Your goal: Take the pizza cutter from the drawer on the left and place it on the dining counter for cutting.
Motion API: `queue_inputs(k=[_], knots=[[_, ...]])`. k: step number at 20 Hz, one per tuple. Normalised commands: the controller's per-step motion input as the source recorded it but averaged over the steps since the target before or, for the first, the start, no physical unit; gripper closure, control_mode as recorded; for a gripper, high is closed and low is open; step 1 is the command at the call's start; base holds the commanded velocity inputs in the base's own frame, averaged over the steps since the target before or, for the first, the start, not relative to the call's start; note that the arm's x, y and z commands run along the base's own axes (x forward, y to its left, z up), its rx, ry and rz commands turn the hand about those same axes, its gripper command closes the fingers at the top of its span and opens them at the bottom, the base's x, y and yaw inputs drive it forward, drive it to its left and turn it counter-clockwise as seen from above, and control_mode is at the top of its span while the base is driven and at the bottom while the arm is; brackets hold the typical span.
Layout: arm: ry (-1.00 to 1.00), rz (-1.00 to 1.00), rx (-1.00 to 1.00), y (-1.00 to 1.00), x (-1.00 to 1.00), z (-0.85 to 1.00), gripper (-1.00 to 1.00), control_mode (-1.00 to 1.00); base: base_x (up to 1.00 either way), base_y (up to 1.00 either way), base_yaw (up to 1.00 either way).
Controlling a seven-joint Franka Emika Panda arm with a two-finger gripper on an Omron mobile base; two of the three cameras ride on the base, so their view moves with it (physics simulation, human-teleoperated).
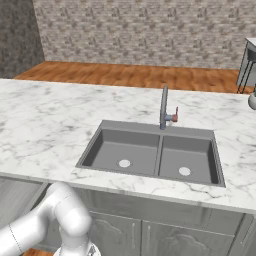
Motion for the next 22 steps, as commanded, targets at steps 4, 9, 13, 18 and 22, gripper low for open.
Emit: queue_inputs(k=[4, 9, 13, 18, 22], knots=[[-0.05, 0.00, 0.00, -0.23, -0.17, 0.59, 1.00, -1.00, 0.00, 0.00, 0.00], [-0.07, 0.00, 0.00, -0.38, -0.31, 0.68, 1.00, -1.00, 0.00, 0.00, 0.00], [-0.03, 0.01, 0.00, -0.43, -0.16, 0.71, 1.00, -1.00, 0.00, 0.00, 0.00], [0.00, 0.04, 0.00, -0.49, -0.22, 0.72, 1.00, -1.00, 0.00, 0.00, 0.00], [0.00, 0.05, 0.00, -0.33, -0.21, 0.66, 1.00, -1.00, 0.00, 0.00, 0.00]])
